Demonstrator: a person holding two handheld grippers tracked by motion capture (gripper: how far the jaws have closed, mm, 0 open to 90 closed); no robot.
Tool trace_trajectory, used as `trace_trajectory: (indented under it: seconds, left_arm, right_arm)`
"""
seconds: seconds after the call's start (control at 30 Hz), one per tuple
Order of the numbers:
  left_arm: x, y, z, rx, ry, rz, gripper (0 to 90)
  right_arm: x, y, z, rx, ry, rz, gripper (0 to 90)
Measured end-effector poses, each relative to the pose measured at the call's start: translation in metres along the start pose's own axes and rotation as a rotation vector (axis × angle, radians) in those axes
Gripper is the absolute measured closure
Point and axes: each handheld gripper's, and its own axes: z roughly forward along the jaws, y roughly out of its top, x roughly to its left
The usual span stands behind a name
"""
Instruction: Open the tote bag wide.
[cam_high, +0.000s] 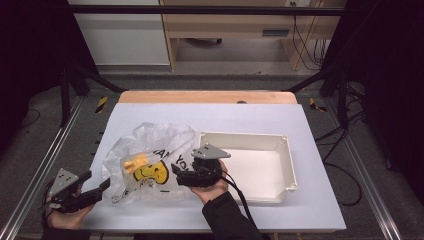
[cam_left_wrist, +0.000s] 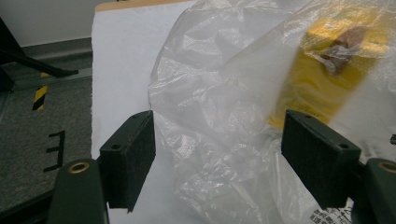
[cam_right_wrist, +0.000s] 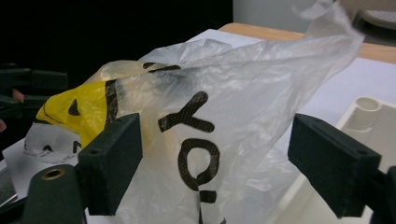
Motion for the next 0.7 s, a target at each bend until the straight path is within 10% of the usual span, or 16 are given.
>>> trace_trajectory:
  seconds: [0.23, 0.7]
  left_arm:
    - [0.000, 0.000, 0.000, 0.000, 0.002, -0.004, 25.8]
    - [0.002, 0.001, -0.002, -0.006, 0.004, -0.017, 25.8]
  right_arm:
    - [0.003, -0.003, 0.008, 0.012, 0.047, 0.009, 27.8]
    - [0.007, -0.007, 0.013, 0.038, 0.116, -0.011, 81.4]
